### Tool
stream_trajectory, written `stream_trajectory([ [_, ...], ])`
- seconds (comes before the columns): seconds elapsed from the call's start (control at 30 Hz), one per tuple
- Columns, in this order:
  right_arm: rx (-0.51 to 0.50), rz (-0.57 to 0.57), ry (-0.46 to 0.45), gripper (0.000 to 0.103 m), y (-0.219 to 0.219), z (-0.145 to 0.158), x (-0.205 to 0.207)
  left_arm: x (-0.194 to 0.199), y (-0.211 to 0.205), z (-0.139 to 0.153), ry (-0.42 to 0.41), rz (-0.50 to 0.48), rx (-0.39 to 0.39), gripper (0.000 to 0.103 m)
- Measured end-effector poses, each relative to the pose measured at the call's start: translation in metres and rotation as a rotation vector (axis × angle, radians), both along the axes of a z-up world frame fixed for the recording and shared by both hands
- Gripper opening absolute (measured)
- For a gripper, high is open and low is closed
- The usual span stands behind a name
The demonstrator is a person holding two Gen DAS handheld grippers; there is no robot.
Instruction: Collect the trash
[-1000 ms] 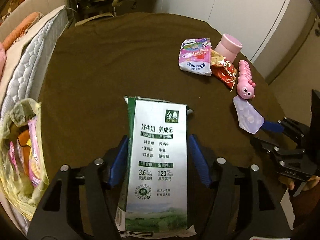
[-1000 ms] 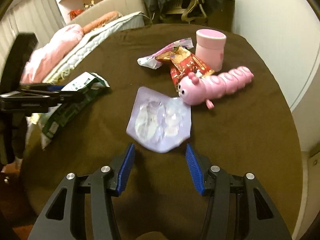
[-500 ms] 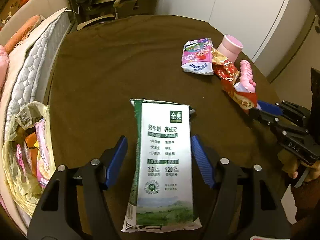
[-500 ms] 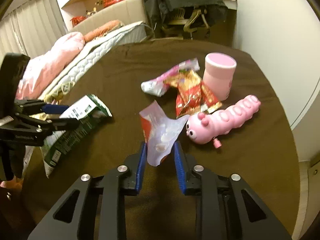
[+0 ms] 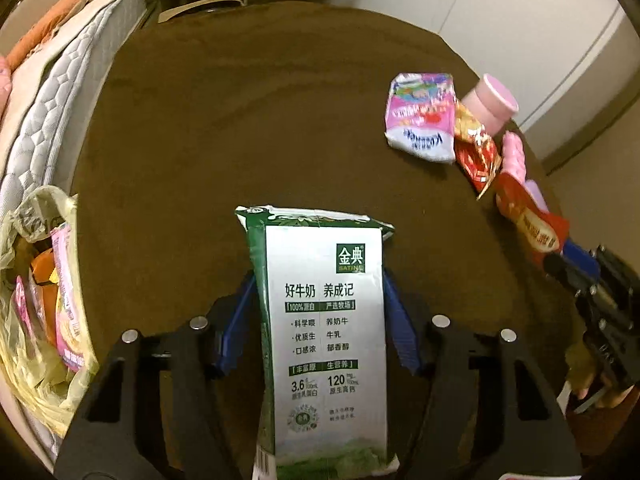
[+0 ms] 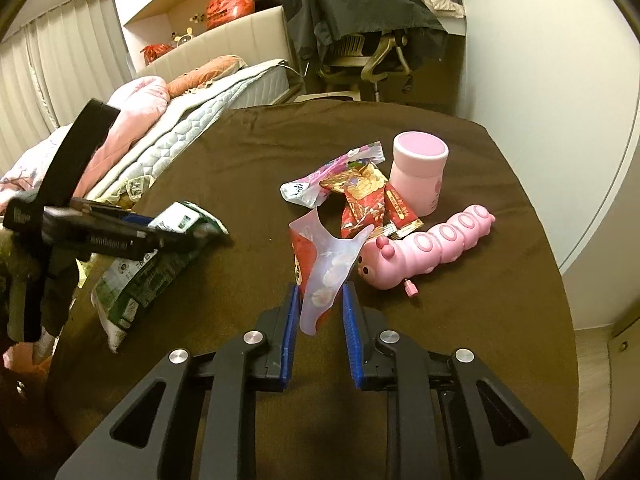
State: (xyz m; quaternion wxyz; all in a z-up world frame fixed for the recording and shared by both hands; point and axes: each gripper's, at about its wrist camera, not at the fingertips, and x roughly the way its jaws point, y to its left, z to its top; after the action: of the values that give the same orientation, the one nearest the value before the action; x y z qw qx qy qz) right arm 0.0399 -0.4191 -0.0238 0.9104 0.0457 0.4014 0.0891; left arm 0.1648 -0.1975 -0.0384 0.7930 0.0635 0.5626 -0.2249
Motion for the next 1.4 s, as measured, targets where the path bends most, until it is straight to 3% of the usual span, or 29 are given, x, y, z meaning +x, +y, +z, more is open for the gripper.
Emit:
stream_trajectory([
  [0.17, -0.009, 0.013, -0.027, 0.021, 0.009, 0.010, 0.004, -0.013, 0.019, 0.042, -0.106, 0.012, -0.090, 0.057],
  [0.4, -0.030, 0.109, -0.118, 0.021, 0.053, 0.050, 0.029, -0.034, 0.074, 0.094, -0.298, 0.089, -0.170, 0.056],
  [0.67, -0.027, 0.251, -0.204, 0.021, 0.130, 0.085, 0.072, -0.034, 0.165, 0.130, -0.422, 0.261, -0.179, 0.056],
  [0.83, 0.002, 0.349, -0.183, 0.021, 0.192, 0.087, 0.101, -0.036, 0.237, 0.134, -0.467, 0.392, -0.156, 0.056],
  [1.07, -0.026, 0.461, -0.153, 0.021, 0.268, 0.077, 0.121, -0.038, 0.314, 0.121, -0.453, 0.533, -0.160, 0.056],
  [1.27, -0.049, 0.521, -0.110, 0.021, 0.306, 0.061, 0.129, -0.038, 0.345, 0.109, -0.440, 0.583, -0.219, 0.056],
  [1.4, -0.048, 0.539, -0.093, 0.021, 0.316, 0.052, 0.132, -0.030, 0.344, 0.099, -0.426, 0.570, -0.244, 0.056],
])
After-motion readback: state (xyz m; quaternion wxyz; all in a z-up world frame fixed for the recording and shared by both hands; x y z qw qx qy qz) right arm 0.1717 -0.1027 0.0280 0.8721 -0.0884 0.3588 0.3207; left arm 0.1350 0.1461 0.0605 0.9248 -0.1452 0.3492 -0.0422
